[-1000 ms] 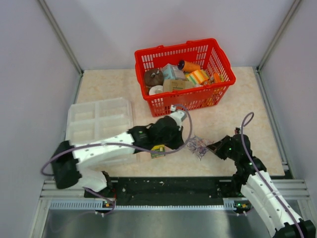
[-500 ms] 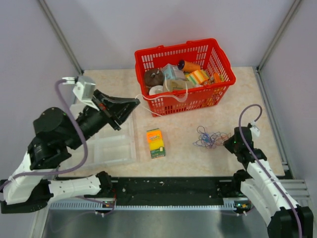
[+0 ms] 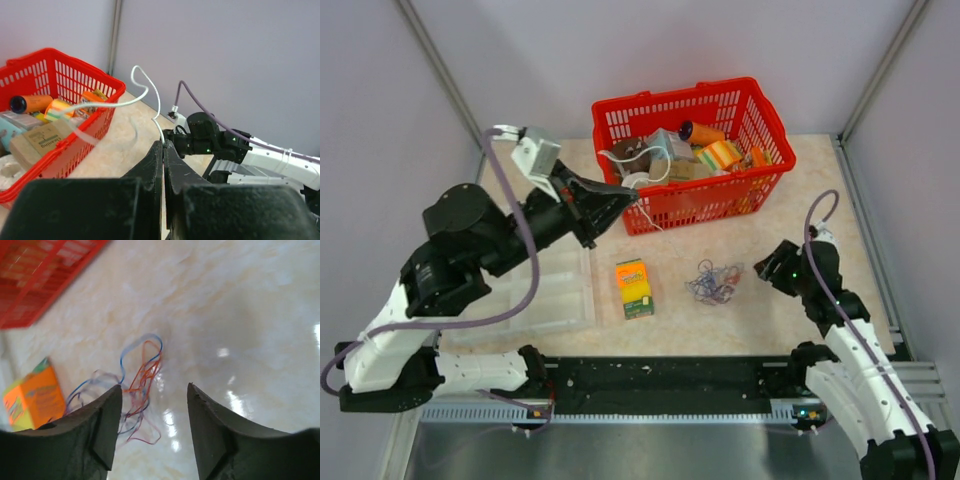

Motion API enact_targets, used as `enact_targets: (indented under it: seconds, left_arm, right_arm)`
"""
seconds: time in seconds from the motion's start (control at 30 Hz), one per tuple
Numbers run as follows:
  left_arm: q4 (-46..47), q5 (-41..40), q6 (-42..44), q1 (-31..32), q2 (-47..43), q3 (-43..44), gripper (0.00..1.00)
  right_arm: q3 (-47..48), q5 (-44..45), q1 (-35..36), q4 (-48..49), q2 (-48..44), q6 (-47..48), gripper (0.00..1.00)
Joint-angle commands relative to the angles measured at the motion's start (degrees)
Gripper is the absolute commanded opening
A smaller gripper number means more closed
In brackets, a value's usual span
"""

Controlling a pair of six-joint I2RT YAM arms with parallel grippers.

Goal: Untangle the cables

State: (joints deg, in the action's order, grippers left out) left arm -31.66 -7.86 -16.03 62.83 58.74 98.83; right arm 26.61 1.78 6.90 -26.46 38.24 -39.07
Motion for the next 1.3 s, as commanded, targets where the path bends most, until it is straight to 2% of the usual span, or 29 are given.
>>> enact_targets:
  seconds: [0.0, 0.07, 0.13, 0.2, 0.3, 0.4, 0.57, 0.67, 0.8, 0.87, 0.93, 1.0, 1.17, 1.27]
  left_arm:
    - [3.71, 3.72, -2.33, 0.1, 2.16, -0.91, 0.0]
    - [4.15, 3.73, -2.69, 0.1, 2.34, -1.35, 0.0]
    - [4.59, 3.72, -3.04, 0.19, 2.26, -1.88, 0.0]
    - [5.03, 4.43, -3.39, 0.01, 2.08, -2.41, 0.0]
    - [5.03, 4.7, -3.65, 0.01, 1.82, -2.59, 0.0]
    - [4.5, 3.9, -3.92, 0.01, 1.38, -2.5, 0.0]
    - [4.5, 4.86, -4.45, 0.01, 1.02, -0.83, 0.0]
    - [5.11, 6.27, -4.88, 0.01, 0.94, 0.05, 0.0]
    - [8.1, 9.77, -5.41, 0.01, -0.55, -0.3, 0.0]
    - [8.54, 10.14, -5.5, 0.1, -1.69, 0.31, 0.0]
    - [8.2, 9.71, -5.06, 0.19, -3.01, 1.45, 0.0]
    - [6.88, 8.48, -4.19, 0.01, -4.5, 2.94, 0.0]
    - [3.53, -5.29, -1.11, 0.1, -9.6, 6.73, 0.0]
    - [4.59, -13.3, 1.08, 0.19, -12.33, 8.22, 0.0]
  right_arm:
    - [5.63, -15.25, 8.9, -0.77, -1.58, 6.9, 0.59]
    - [5.47, -13.47, 13.04, -2.11, -4.3, 5.59, 0.66]
    - [3.46, -16.96, 15.33, 0.69, -6.94, 2.44, 0.73]
    - [-0.49, -23.28, 17.61, 9.79, -7.74, 0.06, 0.78]
    - [-4.46, -25.6, 22.88, 22.2, -3.54, -3.81, 0.79]
    - [-2.71, -17.37, 32.8, 25.93, 3.22, -3.12, 0.8]
    - [2.91, -6.72, 41.87, 28.48, 18.07, -3.56, 0.77]
    - [5.2, 0.39, 45.04, 28.3, 25.28, -4.26, 0.76]
    - [5.56, 10.94, 45.4, 27.25, 32.68, -11.36, 0.72]
    - [5.21, 17.08, 45.05, 23.24, 34.27, -16.1, 0.61]
    - [3.72, 21.58, 43.04, 18.83, 33.49, -22.25, 0.38]
    - [0.56, 22.56, 40.14, 17.41, 30.25, -24.99, 0.2]
    - [-5.94, 26.34, 32.85, 8.9, 14.62, -26.85, 0.06]
    - [-7.54, 23.54, 25.74, 5.64, 6.26, -23.87, 0.04]
